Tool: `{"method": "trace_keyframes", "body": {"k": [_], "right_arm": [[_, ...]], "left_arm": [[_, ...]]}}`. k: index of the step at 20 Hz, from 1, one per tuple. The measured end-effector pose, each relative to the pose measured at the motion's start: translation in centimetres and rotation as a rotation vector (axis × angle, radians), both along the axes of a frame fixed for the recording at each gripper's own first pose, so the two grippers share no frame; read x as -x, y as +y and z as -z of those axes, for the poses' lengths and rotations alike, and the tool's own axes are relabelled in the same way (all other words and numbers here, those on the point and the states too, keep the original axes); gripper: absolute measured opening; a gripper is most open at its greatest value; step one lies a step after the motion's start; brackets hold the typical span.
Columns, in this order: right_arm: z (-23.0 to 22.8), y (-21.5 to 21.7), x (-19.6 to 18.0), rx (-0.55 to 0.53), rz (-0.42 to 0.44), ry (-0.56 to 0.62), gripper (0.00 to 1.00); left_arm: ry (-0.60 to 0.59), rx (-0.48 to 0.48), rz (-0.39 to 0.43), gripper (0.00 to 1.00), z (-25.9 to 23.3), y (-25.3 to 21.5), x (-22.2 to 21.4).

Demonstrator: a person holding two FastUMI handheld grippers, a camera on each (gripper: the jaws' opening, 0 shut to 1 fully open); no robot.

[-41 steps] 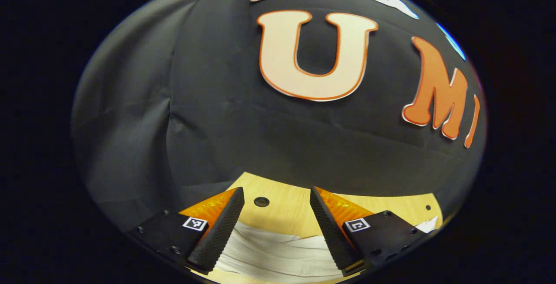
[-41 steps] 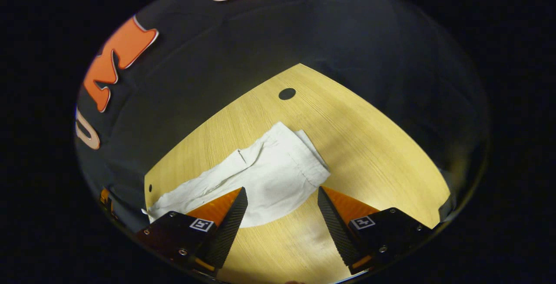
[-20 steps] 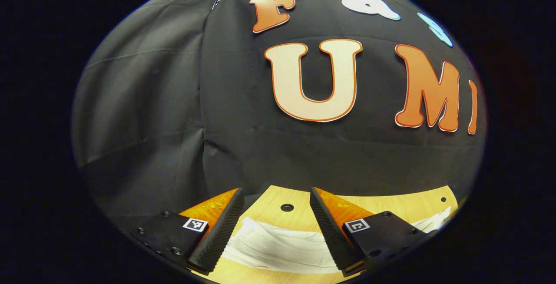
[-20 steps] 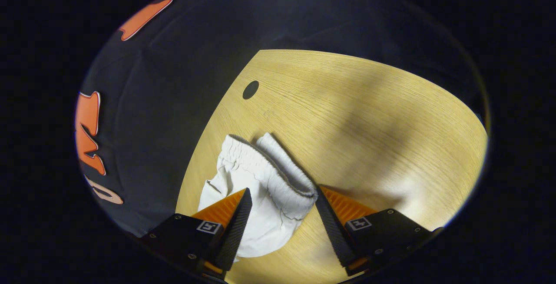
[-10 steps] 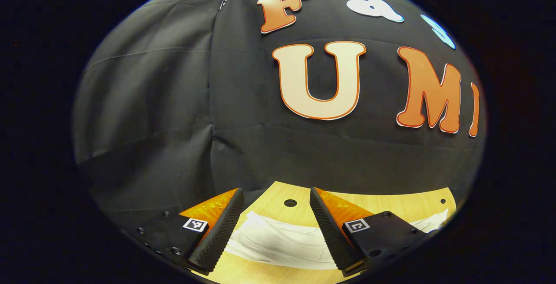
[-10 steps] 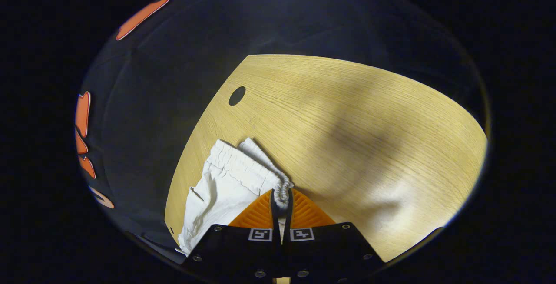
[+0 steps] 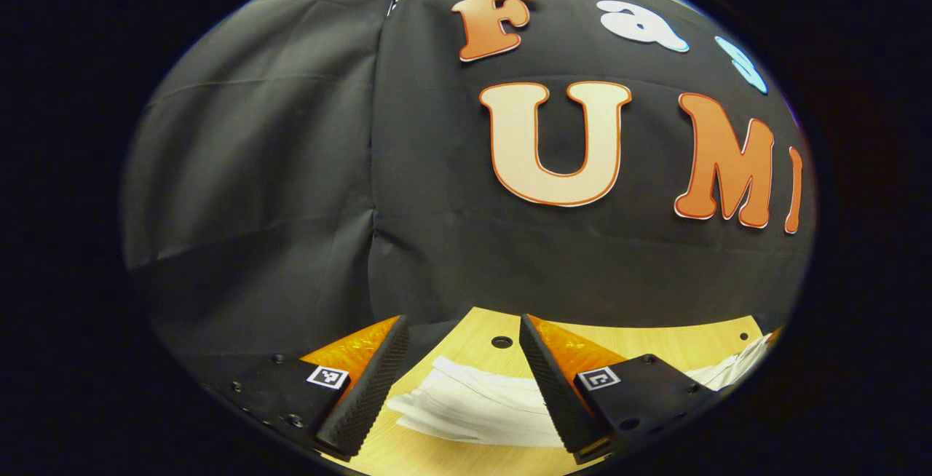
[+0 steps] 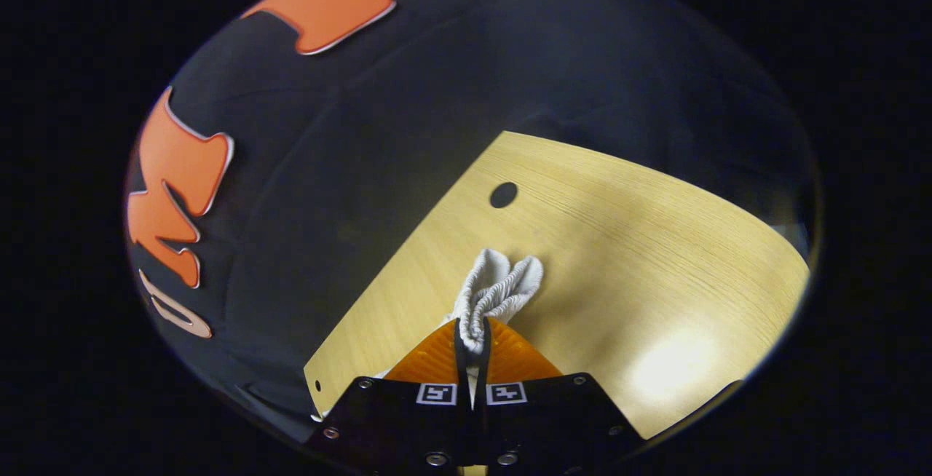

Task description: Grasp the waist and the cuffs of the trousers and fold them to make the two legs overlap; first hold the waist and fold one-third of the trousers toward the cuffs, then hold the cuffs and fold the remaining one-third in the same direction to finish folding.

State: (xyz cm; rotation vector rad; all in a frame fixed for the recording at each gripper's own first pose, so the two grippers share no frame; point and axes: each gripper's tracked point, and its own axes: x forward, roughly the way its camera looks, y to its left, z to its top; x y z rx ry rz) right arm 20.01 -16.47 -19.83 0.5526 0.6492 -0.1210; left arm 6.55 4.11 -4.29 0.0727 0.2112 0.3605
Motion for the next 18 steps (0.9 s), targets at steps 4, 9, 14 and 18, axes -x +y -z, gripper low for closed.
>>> {"method": "trace_keyframes", "body": {"k": [4, 9, 14, 18], "right_arm": [[-3.9, 8.5, 0.6, 0.042, -0.055, -0.068, 0.01], [-5.1, 21.3, 2.6, 0.025, -0.157, -0.087, 0.0], [-4.9, 29.0, 3.8, 0.002, -0.248, -0.068, 0.0], [-3.3, 33.2, 4.9, 0.021, -0.308, -0.044, 0.0]], "left_arm": [[0.024, -0.021, 0.05, 0.95, -0.1, 5.6, -0.8], [-0.001, 0.006, 0.061, 0.97, -1.3, 12.0, -1.0], [-0.016, -0.001, 0.072, 0.98, -2.0, 16.3, -1.0], [-0.018, 0.04, 0.057, 1.0, -1.5, 19.3, -0.2]]}}
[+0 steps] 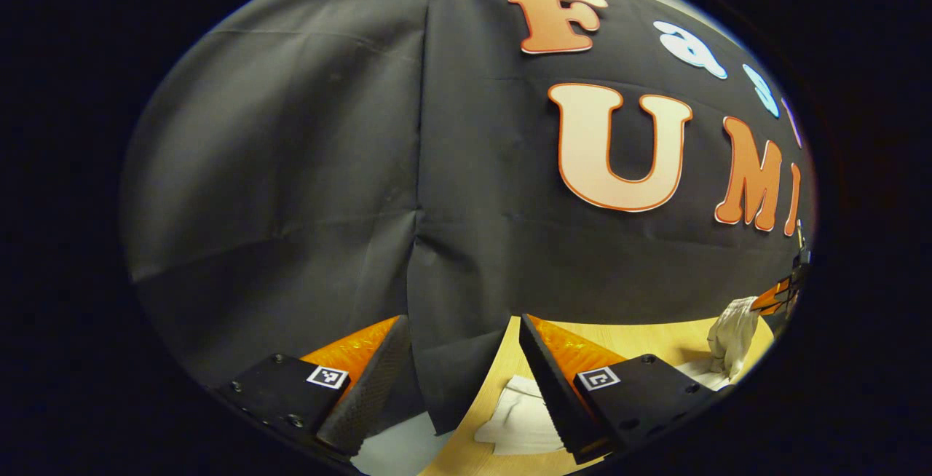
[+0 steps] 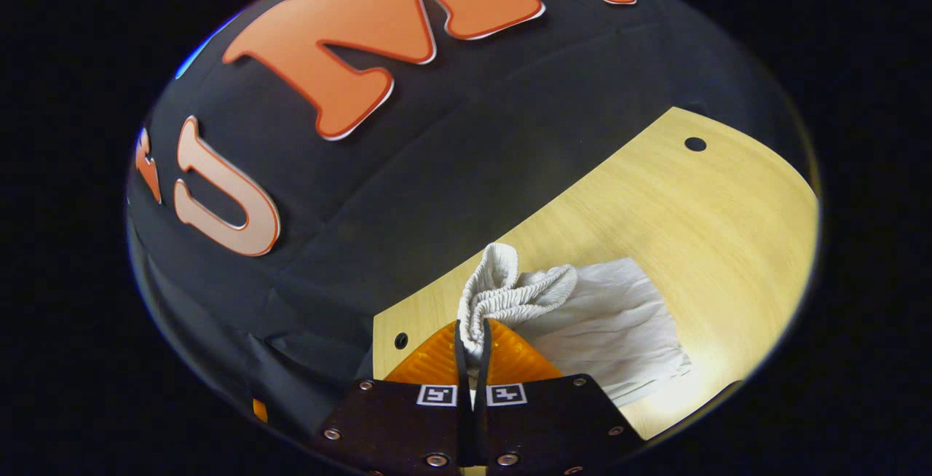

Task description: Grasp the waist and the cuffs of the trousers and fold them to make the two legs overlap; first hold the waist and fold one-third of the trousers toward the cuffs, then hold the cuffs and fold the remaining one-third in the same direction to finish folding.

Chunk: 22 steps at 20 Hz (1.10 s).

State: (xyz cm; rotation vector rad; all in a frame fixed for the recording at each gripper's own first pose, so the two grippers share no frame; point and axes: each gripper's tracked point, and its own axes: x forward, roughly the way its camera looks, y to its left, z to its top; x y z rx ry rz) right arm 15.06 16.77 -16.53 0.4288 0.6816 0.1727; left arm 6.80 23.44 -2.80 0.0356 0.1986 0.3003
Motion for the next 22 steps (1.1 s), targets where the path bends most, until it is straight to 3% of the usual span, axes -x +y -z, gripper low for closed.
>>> {"method": "trace_keyframes", "body": {"k": [2, 3, 6, 13, 14, 15, 17, 19, 22], "right_arm": [[1.0, 0.6, 0.2, 0.094, -0.05, -0.009, 0.0], [1.6, 1.3, 0.4, 0.129, -0.076, -0.021, 0.0], [2.2, 1.3, 0.5, 0.183, -0.122, 0.002, 0.0], [4.6, 1.4, 1.6, 0.339, -0.22, 0.105, 0.0], [5.4, 1.2, 1.8, 0.366, -0.235, 0.125, 0.01], [5.6, 1.1, 1.8, 0.395, -0.244, 0.141, 0.09], [4.9, 0.8, 1.7, 0.453, -0.279, 0.148, 0.04], [5.1, 0.4, 1.9, 0.478, -0.32, 0.156, 0.09], [5.2, 0.2, 2.7, 0.431, -0.408, 0.181, 0.27]], "left_arm": [[0.004, 0.019, -0.009, 0.95, 0.5, 1.1, 0.3], [0.004, 0.026, -0.017, 0.98, 0.6, 1.7, 0.6], [0.01, 0.033, -0.034, 0.94, 1.0, 3.0, 1.4], [0.033, 0.051, -0.055, 0.98, 2.3, 3.8, 2.1], [0.043, 0.056, -0.056, 0.98, 2.7, 3.6, 2.1], [0.052, 0.06, -0.055, 0.98, 3.2, 3.4, 2.3], [0.064, 0.059, -0.049, 0.98, 3.7, 2.7, 2.3], [0.071, 0.045, -0.042, 0.98, 4.2, 2.3, 2.5], [0.101, 0.063, -0.033, 0.98, 5.6, 0.7, 2.6]]}}
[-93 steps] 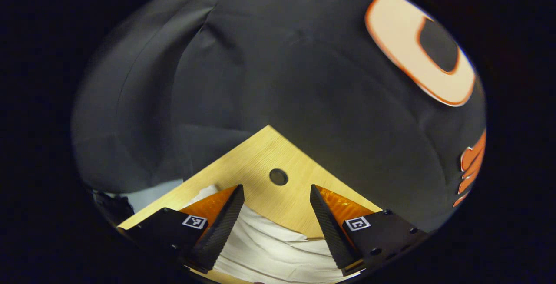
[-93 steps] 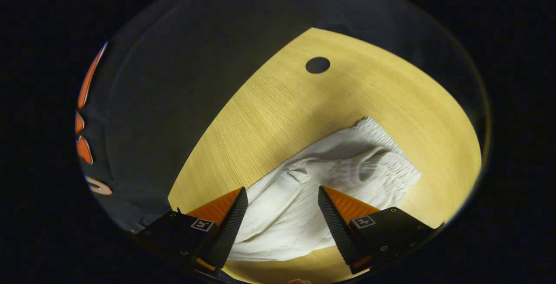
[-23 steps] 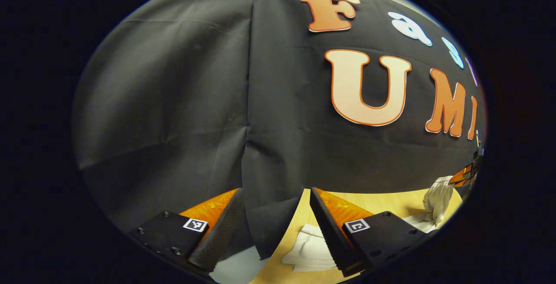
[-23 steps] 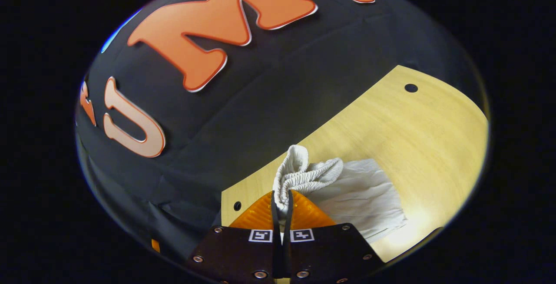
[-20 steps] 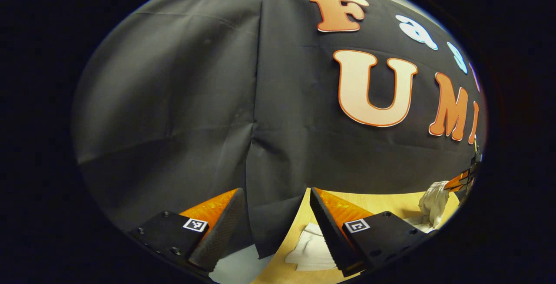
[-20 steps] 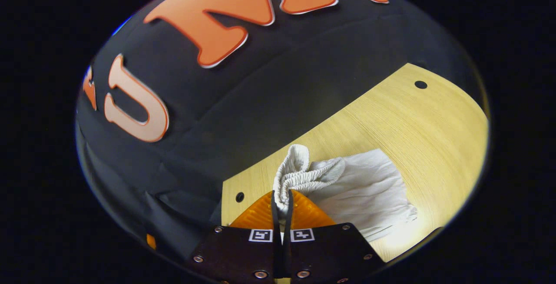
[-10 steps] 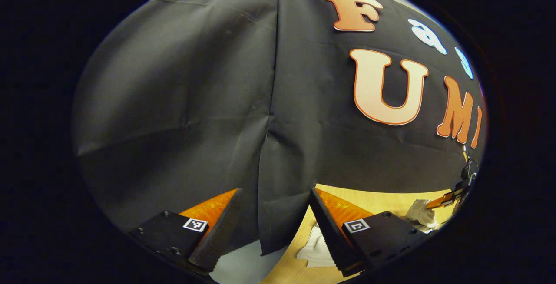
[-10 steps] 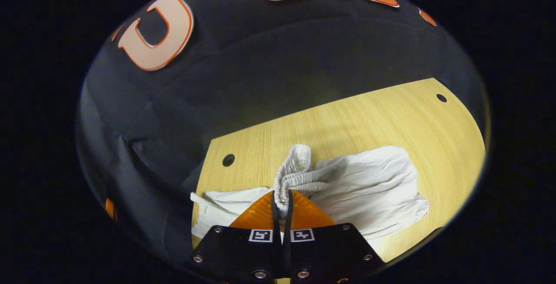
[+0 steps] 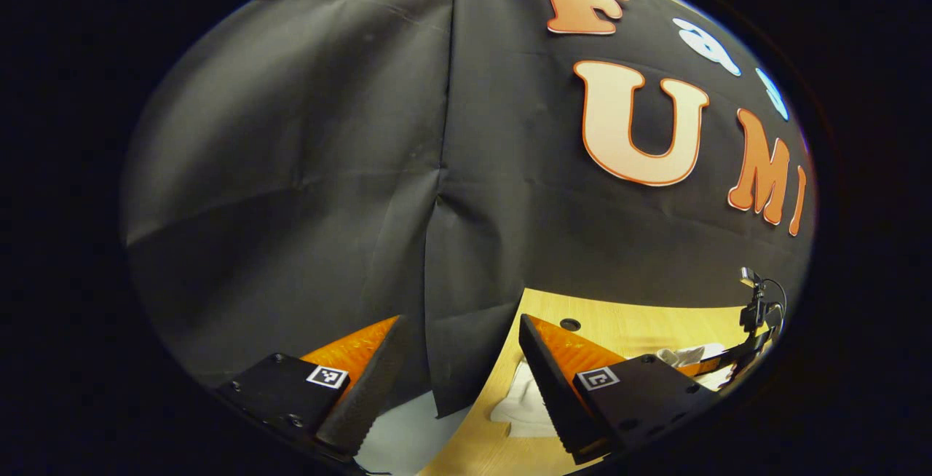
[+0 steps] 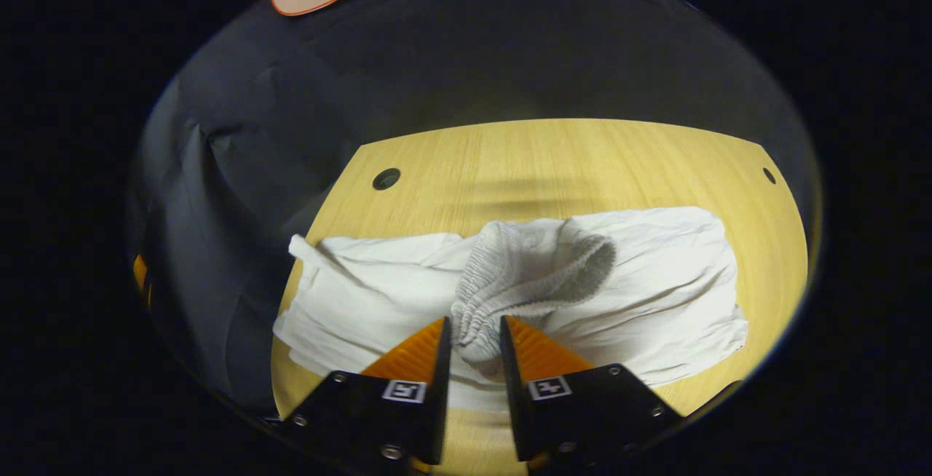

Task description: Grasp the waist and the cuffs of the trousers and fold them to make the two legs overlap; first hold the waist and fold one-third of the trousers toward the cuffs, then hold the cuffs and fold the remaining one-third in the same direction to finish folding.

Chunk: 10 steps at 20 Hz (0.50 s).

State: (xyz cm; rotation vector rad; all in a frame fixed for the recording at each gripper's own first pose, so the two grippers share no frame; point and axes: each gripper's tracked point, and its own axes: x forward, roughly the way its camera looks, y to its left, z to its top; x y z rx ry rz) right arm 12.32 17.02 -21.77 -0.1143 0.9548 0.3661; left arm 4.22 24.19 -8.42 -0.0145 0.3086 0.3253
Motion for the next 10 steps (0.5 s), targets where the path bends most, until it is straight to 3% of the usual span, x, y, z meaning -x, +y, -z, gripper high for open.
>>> {"method": "trace_keyframes", "body": {"k": [1, 3, 4, 7, 10], "right_arm": [[-0.2, 0.1, 0.2, -0.014, -0.018, 0.017, 0.56], [-1.0, -0.9, 0.2, -0.022, -0.029, 0.007, 0.79], [-2.0, -1.8, 0.3, -0.024, -0.039, 0.003, 0.95], [-3.5, -3.6, 0.8, -0.021, -0.055, -0.007, 0.99], [-4.2, -5.7, 0.4, -0.011, -0.073, -0.019, 0.99]], "left_arm": [[0.007, 0.022, 0.004, 0.94, 0.6, -0.6, 0.1], [0.03, 0.071, 0.002, 0.98, 2.0, -1.4, 0.7], [0.045, 0.099, -0.001, 0.99, 2.8, -2.0, 1.0], [0.096, 0.193, -0.025, 0.99, 5.5, -3.4, 2.1], [0.15, 0.353, -0.063, 0.99, 8.5, -5.0, 3.3]]}}
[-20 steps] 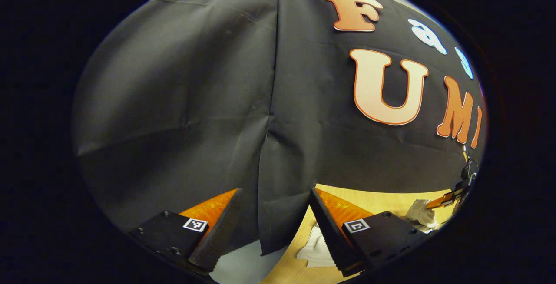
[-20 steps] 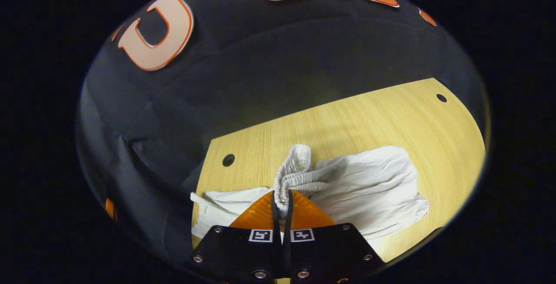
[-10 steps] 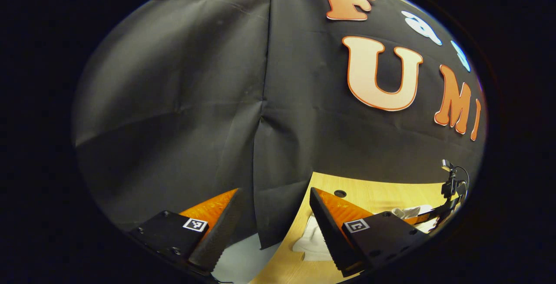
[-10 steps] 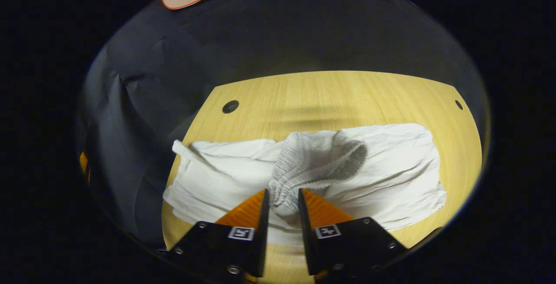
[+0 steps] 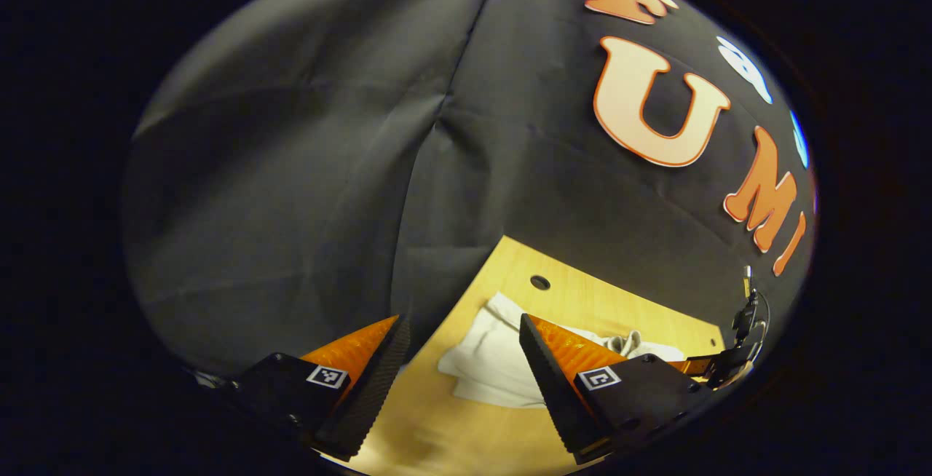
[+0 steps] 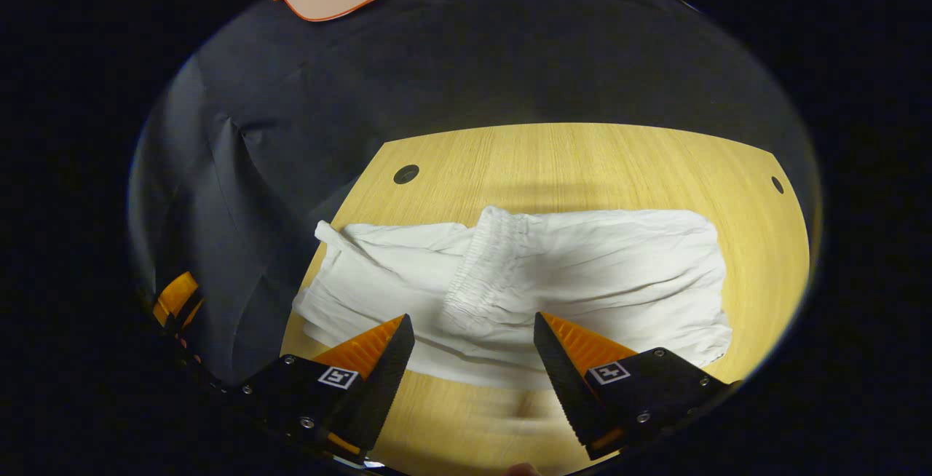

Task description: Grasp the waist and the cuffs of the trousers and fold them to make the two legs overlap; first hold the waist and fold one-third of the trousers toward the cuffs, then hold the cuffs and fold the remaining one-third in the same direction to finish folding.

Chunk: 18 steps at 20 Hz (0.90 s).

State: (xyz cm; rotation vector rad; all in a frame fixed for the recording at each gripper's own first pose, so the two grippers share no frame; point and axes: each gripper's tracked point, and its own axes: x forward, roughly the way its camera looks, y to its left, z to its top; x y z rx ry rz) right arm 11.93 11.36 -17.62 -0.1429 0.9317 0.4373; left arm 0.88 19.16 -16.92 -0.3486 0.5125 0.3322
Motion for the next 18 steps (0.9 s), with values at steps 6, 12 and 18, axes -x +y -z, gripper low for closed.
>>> {"method": "trace_keyframes", "body": {"k": [6, 12, 18], "right_arm": [[-0.6, -4.6, 0.2, 0.007, 0.007, 0.019, 0.99], [-0.5, -9.5, -0.4, -0.011, 0.08, 0.055, 0.99], [-0.4, -12.6, -0.9, -0.023, 0.142, 0.082, 0.99]], "left_arm": [[0.073, 0.366, -0.176, 0.99, 5.3, -3.2, 0.2], [0.146, 0.564, -0.306, 0.99, 11.4, -3.8, 0.5], [0.197, 0.629, -0.367, 0.99, 15.0, -3.2, -0.9]]}}
